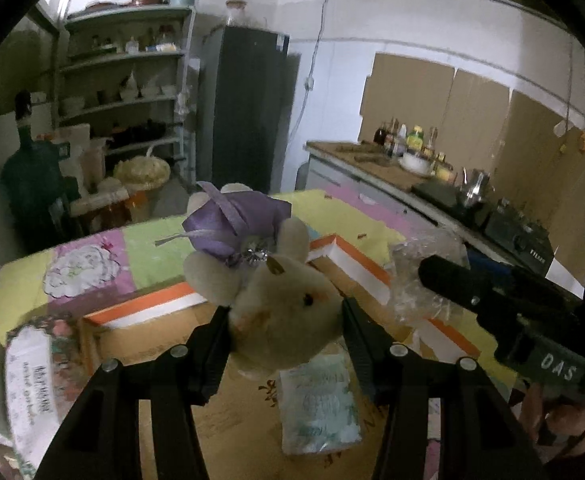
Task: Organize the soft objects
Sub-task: 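Carry the bunny with the left gripper while the right gripper carries the bag toward the box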
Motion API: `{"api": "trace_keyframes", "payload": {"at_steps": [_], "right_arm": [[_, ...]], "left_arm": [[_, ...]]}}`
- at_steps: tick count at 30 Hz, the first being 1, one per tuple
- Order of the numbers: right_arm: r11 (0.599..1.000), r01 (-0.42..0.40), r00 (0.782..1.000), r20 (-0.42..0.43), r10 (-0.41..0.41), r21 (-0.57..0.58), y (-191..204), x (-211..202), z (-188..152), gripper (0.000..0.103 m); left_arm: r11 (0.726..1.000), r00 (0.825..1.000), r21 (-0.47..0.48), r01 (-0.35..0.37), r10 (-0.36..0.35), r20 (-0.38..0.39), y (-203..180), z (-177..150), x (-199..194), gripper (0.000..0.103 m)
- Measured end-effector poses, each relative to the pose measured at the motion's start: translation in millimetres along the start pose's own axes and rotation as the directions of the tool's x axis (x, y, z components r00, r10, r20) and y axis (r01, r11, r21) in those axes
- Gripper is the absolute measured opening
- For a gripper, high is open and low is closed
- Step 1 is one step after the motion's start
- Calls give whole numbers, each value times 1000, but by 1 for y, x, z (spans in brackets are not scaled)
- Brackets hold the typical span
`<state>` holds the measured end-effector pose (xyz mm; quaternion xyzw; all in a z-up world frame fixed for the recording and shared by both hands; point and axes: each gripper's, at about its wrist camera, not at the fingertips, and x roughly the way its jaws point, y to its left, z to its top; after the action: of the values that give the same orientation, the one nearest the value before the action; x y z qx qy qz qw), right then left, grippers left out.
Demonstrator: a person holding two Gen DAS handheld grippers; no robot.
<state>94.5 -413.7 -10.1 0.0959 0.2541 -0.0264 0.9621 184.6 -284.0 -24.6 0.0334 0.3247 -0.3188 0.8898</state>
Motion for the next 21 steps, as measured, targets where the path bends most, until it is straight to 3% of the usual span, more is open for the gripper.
{"api": "trace_keyframes", "payload": {"at_steps": [8,21], "right_arm": [[999,-14,994,-106,19,44,-22,41,-7,54],[997,-22,975,-220,38,75,-35,71,-21,54]], "left_arm": [[997,986,-63,33,-42,-161,11,-4,44,53],[997,960,-66,28,-46,-275,7,-12,71,54]]}}
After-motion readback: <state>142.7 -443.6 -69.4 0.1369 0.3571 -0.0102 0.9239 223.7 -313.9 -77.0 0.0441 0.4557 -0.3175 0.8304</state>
